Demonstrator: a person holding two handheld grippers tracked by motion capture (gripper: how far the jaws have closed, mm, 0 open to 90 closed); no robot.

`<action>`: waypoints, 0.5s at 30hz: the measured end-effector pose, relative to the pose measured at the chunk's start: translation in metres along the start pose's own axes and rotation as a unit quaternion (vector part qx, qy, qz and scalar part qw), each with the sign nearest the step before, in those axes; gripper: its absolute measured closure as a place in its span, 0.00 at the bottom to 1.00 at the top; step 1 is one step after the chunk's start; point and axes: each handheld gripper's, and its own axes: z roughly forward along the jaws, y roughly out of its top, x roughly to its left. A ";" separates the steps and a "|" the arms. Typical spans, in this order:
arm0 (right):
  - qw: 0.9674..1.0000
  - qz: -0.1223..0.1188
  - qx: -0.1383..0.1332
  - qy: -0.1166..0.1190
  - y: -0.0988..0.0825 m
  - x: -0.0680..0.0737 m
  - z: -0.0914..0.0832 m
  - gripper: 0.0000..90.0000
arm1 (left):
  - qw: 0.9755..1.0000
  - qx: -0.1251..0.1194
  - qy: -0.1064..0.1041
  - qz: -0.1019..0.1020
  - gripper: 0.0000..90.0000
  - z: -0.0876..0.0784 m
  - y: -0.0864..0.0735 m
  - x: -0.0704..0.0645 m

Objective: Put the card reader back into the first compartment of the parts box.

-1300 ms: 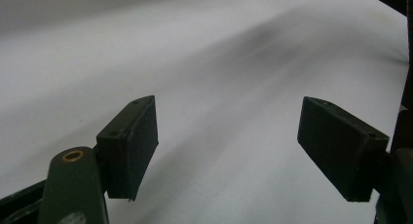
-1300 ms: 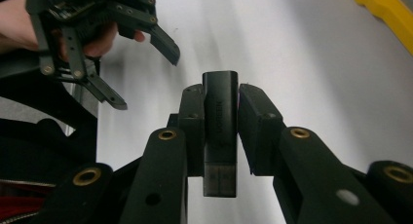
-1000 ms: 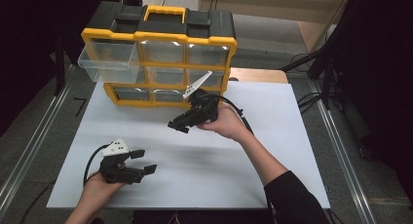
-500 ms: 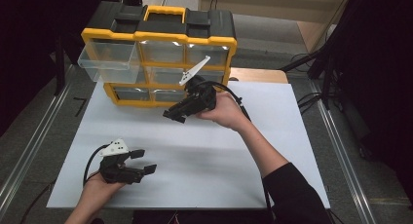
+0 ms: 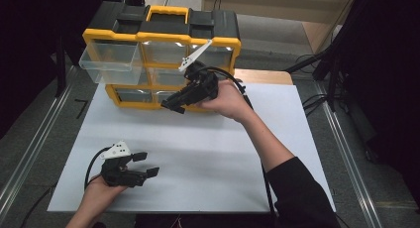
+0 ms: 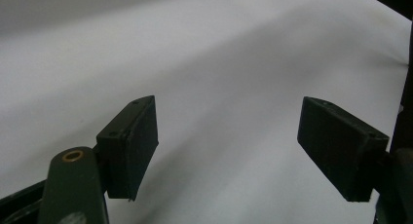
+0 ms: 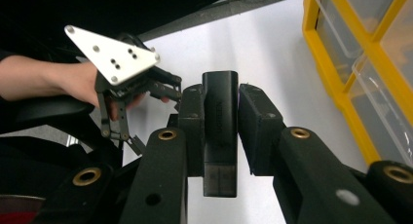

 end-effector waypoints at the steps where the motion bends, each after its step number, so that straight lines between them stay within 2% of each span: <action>1: 1.000 -0.002 -0.003 -0.002 0.004 0.000 -0.002 0.79 | 1.000 0.001 0.000 0.001 0.27 0.000 0.000 0.000; 6: 1.000 0.001 -0.001 -0.003 0.013 0.000 -0.007 0.79 | 1.000 0.001 0.000 0.000 0.27 0.000 0.000 0.000; 13: 1.000 -0.008 -0.005 0.000 0.031 0.000 -0.016 0.79 | 1.000 0.000 -0.002 0.000 0.27 0.000 0.000 0.000; 14: 1.000 -0.002 -0.004 -0.001 0.033 0.001 -0.017 0.79 | 1.000 0.000 -0.002 0.000 0.27 0.000 0.000 0.000; 15: 1.000 -0.008 -0.007 -0.001 0.035 0.001 -0.019 0.79 | 1.000 -0.001 -0.002 -0.001 0.27 0.000 0.000 0.000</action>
